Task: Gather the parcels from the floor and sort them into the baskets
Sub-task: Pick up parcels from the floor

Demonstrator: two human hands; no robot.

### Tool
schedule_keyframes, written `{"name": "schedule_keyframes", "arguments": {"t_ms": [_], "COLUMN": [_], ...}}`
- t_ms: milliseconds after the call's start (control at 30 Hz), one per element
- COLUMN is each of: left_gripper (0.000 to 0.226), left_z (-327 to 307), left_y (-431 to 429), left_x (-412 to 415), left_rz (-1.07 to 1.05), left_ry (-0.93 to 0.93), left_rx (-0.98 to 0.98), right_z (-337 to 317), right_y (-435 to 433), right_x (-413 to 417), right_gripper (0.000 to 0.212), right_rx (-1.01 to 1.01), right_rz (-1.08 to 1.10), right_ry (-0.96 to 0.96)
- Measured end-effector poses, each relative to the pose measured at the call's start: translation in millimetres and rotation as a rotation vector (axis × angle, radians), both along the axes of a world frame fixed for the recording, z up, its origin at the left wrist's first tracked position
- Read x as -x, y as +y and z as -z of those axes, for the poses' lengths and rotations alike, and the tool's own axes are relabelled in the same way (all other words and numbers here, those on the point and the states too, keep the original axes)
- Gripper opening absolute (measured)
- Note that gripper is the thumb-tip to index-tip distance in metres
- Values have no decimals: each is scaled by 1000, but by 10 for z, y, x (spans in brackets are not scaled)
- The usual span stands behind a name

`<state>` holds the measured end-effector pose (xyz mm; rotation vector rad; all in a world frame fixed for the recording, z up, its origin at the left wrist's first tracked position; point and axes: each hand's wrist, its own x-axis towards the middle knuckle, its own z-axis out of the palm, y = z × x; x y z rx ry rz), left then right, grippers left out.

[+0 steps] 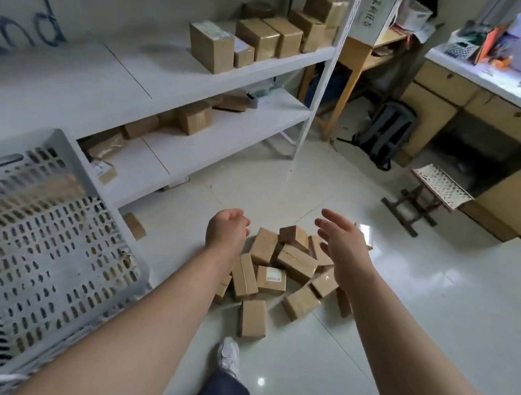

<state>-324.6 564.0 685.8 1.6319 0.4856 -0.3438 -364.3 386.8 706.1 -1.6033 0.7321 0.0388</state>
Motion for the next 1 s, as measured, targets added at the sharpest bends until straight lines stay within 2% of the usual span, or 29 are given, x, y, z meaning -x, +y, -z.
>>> {"name": "schedule_keyframes", "arguments": {"t_ms": [367, 500, 567, 667, 833, 933, 1000], "left_gripper": [34, 25, 29, 18, 15, 26, 22], "left_z": [1062, 1630, 1967, 2534, 3681, 4430, 4908], "left_y": [-875, -1110, -1194, -1308, -1431, -1468, -1487], "left_x": [-1498, -1940, -2115, -2323, -2567, -2686, -2751], "left_rz": [-47, -83, -94, -104, -146, -158, -167], "left_ry": [221, 290, 328, 362, 411, 446, 466], "left_rx": [-109, -132, -132, -128, -91, -94, -105], "right_z": [1199, 1766, 2101, 2683, 3736, 4437, 4918], "right_y": [-1004, -1262, -1335, -1379, -1404, -1425, -1436], "right_x": [-1462, -1865, -2085, -2408, -2784, -2925, -2995], "right_gripper": [36, 36, 35, 35, 36, 36, 38], "right_rx": [-100, -98, -79, -61, -116, -151, -153], "right_rz": [59, 36, 19, -22, -65, -79, -79], "right_ry": [197, 254, 271, 329, 395, 415, 443]}}
